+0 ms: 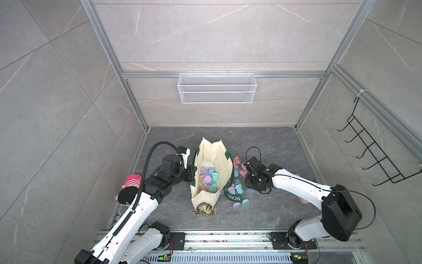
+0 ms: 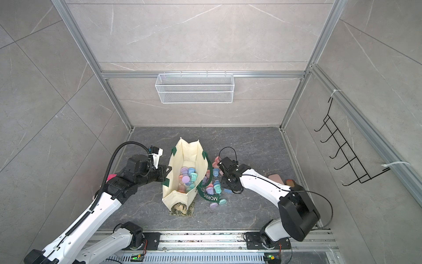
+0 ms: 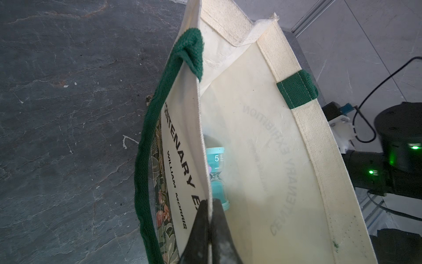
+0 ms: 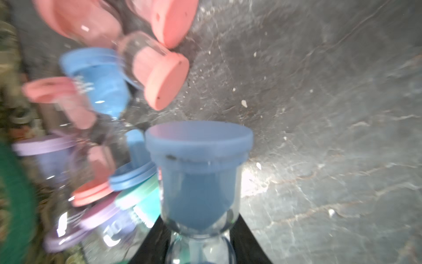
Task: Put the hourglass into the canvas bag
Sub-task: Pick up the hourglass from the center of the board.
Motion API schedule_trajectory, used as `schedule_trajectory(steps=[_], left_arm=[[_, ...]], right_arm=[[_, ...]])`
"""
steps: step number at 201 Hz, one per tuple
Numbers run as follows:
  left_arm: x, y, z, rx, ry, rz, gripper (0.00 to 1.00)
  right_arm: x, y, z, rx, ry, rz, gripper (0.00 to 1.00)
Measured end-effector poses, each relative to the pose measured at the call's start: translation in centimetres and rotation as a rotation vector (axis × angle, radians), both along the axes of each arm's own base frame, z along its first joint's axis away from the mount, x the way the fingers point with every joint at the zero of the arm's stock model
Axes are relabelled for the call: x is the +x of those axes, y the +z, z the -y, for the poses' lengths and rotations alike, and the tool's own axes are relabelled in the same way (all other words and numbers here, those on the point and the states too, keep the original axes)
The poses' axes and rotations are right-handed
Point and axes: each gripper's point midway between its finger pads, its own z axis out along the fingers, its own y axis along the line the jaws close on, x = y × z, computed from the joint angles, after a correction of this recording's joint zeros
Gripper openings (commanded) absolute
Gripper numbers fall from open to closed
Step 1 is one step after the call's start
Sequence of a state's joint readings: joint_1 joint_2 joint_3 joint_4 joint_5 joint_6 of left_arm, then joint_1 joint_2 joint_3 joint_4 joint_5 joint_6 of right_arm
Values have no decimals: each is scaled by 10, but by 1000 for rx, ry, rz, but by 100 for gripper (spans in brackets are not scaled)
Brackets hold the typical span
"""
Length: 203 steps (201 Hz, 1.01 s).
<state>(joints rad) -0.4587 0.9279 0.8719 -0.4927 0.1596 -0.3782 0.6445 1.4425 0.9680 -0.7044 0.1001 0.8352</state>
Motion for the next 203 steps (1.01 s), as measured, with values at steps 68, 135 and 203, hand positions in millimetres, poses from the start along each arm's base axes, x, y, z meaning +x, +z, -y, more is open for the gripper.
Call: schedule_trajectory(steps=[68, 135, 203], left_arm=[[0, 0, 0, 0, 0, 0, 0], [0, 0, 0, 0, 0, 0, 0], [0, 0, 0, 0, 0, 0, 0]], right_arm=[[20, 122, -24, 138, 25, 246, 0], [1, 221, -103, 273, 254, 473, 0], [-3, 216, -165, 321, 381, 479, 0]])
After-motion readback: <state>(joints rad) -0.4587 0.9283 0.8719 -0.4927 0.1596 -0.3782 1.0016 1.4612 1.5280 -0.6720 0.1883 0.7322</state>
